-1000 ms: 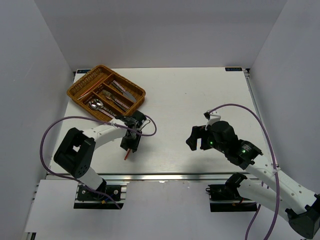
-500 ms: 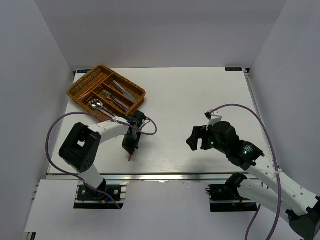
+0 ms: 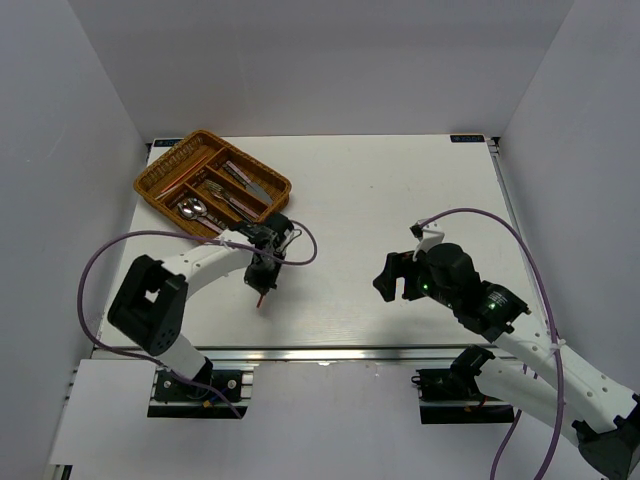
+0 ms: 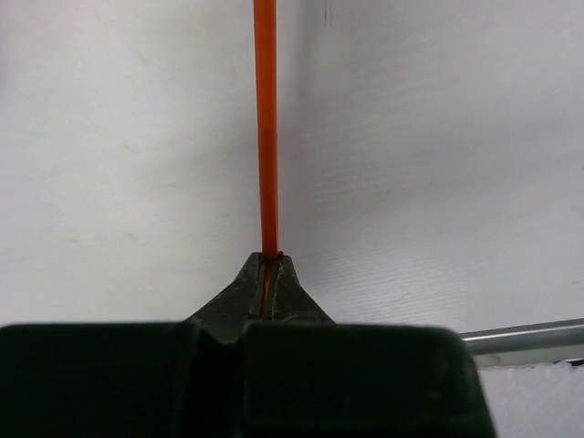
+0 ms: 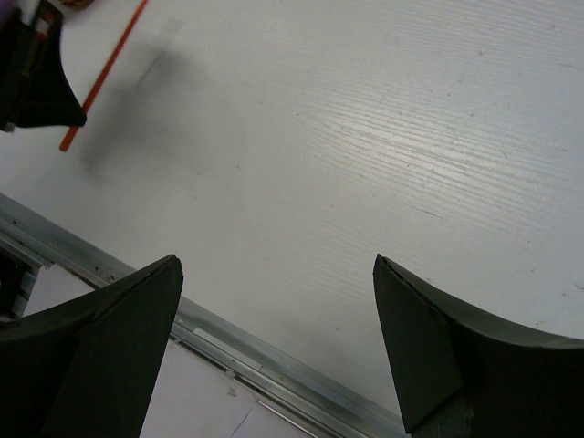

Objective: Sort the eating utensils into containers

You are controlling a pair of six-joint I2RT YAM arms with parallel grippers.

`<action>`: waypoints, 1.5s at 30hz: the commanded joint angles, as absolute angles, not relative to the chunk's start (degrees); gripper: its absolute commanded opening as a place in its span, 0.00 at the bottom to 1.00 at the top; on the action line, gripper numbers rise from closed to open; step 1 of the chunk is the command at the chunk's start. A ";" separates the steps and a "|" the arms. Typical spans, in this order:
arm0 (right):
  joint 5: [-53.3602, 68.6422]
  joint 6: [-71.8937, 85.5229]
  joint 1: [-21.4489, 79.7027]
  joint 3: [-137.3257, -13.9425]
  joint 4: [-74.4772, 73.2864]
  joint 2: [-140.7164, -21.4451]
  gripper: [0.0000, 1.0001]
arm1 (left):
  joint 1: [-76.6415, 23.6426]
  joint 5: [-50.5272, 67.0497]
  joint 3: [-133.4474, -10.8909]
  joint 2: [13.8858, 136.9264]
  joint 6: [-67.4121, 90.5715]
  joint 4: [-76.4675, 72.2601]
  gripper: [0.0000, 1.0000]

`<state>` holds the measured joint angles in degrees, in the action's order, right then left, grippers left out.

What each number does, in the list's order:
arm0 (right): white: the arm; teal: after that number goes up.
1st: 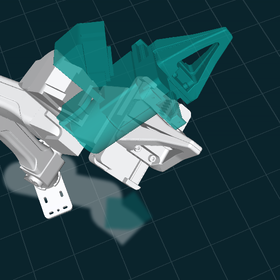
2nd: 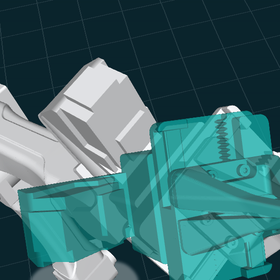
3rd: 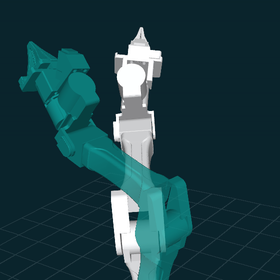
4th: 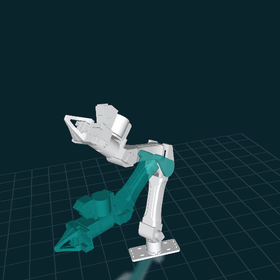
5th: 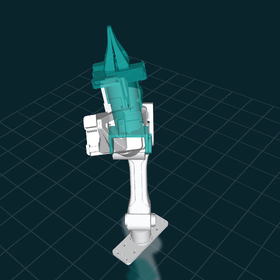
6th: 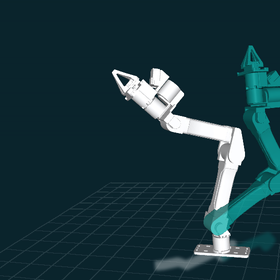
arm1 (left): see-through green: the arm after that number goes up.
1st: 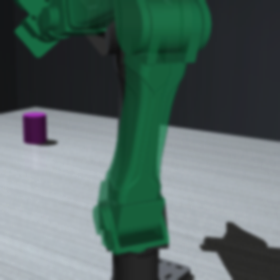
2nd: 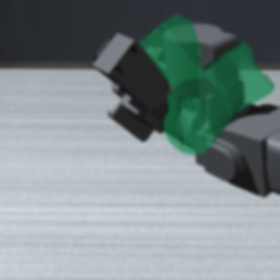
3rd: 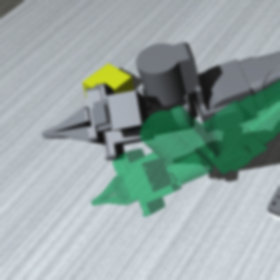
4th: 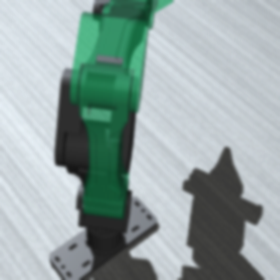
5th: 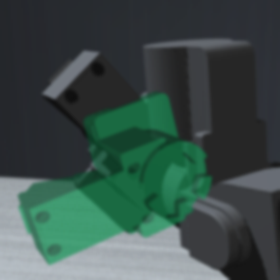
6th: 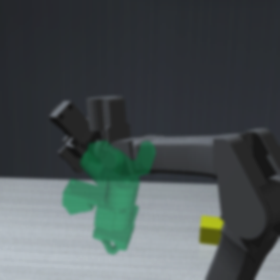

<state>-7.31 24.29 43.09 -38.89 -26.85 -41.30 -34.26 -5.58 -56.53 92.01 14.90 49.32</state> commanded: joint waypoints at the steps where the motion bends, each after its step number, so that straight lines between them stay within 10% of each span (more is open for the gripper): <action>1: -7.03 23.03 42.89 -41.13 -25.14 -41.31 0.89 | -34.45 -10.98 -62.31 84.91 12.13 49.04 0.00; 9: -6.59 22.50 42.89 -42.10 -24.35 -41.83 0.89 | -32.96 -32.48 -73.03 85.25 5.73 47.56 0.00; 27: -2.03 21.09 42.80 -40.17 -21.27 -42.28 0.89 | -1.87 -30.86 -91.76 108.97 -24.17 8.20 0.00; 45: 4.22 21.09 42.89 -38.32 -20.21 -42.36 0.88 | 2.11 -35.86 -89.47 125.15 -44.21 -10.90 0.00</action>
